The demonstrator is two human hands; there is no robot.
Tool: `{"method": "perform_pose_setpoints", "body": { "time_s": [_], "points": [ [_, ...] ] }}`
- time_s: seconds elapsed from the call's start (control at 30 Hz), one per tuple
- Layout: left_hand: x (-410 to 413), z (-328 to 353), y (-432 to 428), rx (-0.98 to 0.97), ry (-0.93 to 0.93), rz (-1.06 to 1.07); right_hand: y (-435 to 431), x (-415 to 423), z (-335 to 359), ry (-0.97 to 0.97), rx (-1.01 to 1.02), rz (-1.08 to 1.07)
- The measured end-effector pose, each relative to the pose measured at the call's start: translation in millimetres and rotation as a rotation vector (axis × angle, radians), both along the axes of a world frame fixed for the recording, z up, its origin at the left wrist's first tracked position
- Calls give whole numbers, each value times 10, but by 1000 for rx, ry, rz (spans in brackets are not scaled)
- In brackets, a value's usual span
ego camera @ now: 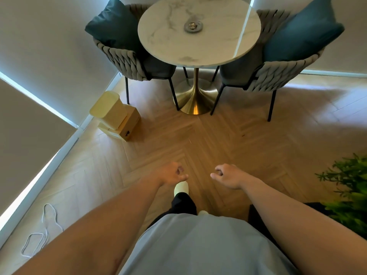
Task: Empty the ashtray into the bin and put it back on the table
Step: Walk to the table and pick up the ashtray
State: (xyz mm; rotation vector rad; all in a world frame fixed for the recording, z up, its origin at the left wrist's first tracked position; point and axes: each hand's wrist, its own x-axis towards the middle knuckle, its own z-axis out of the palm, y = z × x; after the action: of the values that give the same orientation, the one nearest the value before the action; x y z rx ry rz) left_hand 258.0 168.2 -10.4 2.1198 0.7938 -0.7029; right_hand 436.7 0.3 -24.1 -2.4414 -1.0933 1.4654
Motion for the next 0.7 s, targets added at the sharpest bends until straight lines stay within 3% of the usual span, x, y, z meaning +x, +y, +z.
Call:
{"method": "perform_pose_setpoints", "body": {
  "time_s": [0.7],
  "points": [
    [823, -304, 1930, 12, -2, -123, 1673, 727, -80, -11, -18, -116]
  ]
}}
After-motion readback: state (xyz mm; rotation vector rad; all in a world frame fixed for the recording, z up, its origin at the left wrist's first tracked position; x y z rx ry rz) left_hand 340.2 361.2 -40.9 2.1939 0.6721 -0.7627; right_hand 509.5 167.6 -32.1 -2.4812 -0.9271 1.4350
